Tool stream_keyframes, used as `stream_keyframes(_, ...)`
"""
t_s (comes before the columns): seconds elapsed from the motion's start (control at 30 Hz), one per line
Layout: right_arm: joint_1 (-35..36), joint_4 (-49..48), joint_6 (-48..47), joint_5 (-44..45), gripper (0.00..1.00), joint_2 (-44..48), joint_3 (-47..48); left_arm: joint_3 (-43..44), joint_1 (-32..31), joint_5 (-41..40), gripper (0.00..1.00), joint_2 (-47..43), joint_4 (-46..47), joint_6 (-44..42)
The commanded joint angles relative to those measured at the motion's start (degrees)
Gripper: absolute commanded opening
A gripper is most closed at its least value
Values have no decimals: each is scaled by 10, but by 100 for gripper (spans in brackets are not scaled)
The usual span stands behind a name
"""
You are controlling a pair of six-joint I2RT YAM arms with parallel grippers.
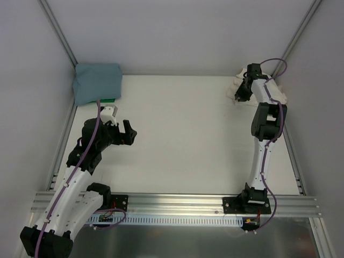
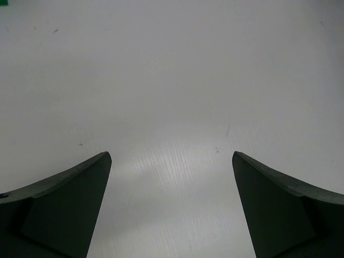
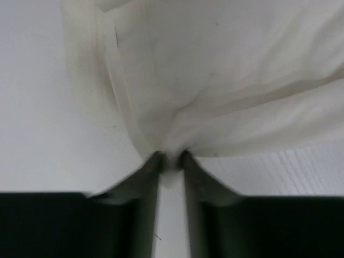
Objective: Fold and stack the t-shirts
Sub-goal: Grab crumpled tshirt from the corner of the board with the right arm, then move the tshirt to the center of the board
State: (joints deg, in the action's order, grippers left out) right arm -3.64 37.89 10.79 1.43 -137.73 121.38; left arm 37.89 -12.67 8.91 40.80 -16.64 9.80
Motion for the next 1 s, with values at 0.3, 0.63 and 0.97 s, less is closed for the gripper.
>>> stream_keyframes(0.3,-9,-25,26,-70,0,54,-37,25,5,5,99,-4,7,-7)
stream_keyframes(0.63,50,87,13,-315,0,185,142,23,14,20,99,-8,14,0)
stream_keyframes(0.97,187,54,107,-526,0,324,152,20,15,23,99,-9,13,2)
